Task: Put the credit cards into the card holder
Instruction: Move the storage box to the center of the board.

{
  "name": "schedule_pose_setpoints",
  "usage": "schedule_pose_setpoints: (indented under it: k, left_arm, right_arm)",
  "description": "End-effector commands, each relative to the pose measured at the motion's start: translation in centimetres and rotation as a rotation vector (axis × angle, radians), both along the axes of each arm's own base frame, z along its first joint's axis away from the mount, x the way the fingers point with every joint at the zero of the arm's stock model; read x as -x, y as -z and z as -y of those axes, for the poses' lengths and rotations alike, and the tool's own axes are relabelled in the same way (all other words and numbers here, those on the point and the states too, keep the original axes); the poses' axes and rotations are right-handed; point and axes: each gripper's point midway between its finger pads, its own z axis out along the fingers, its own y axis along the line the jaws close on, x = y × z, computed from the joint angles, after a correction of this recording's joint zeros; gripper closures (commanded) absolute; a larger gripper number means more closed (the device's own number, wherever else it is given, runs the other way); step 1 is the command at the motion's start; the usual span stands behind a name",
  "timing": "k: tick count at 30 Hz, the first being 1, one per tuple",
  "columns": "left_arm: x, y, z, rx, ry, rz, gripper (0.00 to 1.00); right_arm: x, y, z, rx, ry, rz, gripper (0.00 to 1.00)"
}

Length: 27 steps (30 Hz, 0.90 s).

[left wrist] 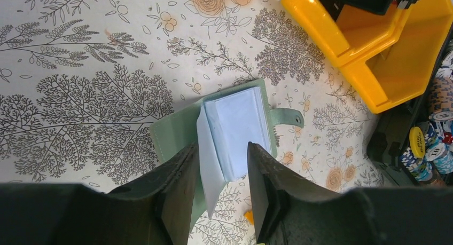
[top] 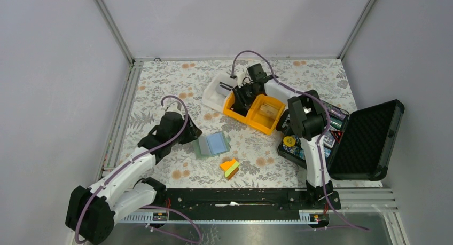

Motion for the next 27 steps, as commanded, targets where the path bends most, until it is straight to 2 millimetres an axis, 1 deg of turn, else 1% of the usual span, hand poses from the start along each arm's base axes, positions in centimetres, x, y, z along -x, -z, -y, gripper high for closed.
schedule_pose_setpoints:
  k: [1, 4, 6, 8, 10, 12, 13, 14, 15, 17, 19, 21, 24, 27]
  left_arm:
    - [-1.4, -3.6, 0.1, 0.011, -0.004, 0.098, 0.58]
    - [-2.1, -5.0, 0.1, -0.013, 0.018, 0.118, 0.56]
    - [-2.8, -6.5, 0.3, -0.026, 0.039, 0.135, 0.52]
    - [-3.6, -7.6, 0.3, -0.044, 0.056, 0.13, 0.45]
    - [-3.9, -8.6, 0.7, -0.042, 0.111, 0.107, 0.41]
    - [-4.0, -9.2, 0.7, -0.045, 0.157, 0.076, 0.35]
    - [-4.0, -9.5, 0.5, -0.05, 0.172, 0.065, 0.29]
    - [-4.2, -9.9, 0.2, -0.059, 0.183, 0.064, 0.23]
    - [-4.3, -10.4, -0.2, -0.068, 0.188, 0.069, 0.18]
    - [-4.7, -11.5, -1.2, -0.084, 0.182, 0.097, 0.08]
    - [-5.0, -12.3, -2.1, -0.1, 0.171, 0.127, 0.03]
    - [-5.3, -12.9, -2.9, -0.109, 0.147, 0.147, 0.01]
    - [-5.5, -13.1, -4.0, -0.148, 0.114, 0.175, 0.01]
    - [-5.5, -12.7, -5.5, -0.208, 0.058, 0.207, 0.01]
  right_arm:
    - [1.9, -3.8, -2.9, -0.082, -0.043, 0.021, 0.56]
    - [1.9, -5.5, -3.8, -0.087, -0.04, 0.062, 0.51]
    - [1.6, -7.3, -4.1, -0.096, -0.021, 0.098, 0.49]
    - [1.4, -9.4, -4.1, -0.117, 0.001, 0.131, 0.44]
    - [1.5, -11.5, -3.9, -0.138, 0.022, 0.167, 0.41]
    - [2.0, -13.4, -3.3, -0.144, 0.041, 0.207, 0.38]
    - [2.4, -14.0, -2.8, -0.134, 0.052, 0.223, 0.37]
    - [2.6, -14.7, -2.2, -0.12, 0.068, 0.249, 0.36]
    - [3.0, -16.0, -1.3, -0.109, 0.088, 0.287, 0.35]
    - [4.1, -16.9, 0.5, -0.073, 0.128, 0.334, 0.32]
    - [5.4, -17.1, 2.4, -0.044, 0.165, 0.383, 0.29]
    - [6.7, -16.5, 4.4, -0.007, 0.194, 0.427, 0.27]
    - [8.0, -15.0, 7.1, 0.069, 0.247, 0.505, 0.27]
    - [9.1, -13.3, 9.3, 0.128, 0.294, 0.541, 0.27]
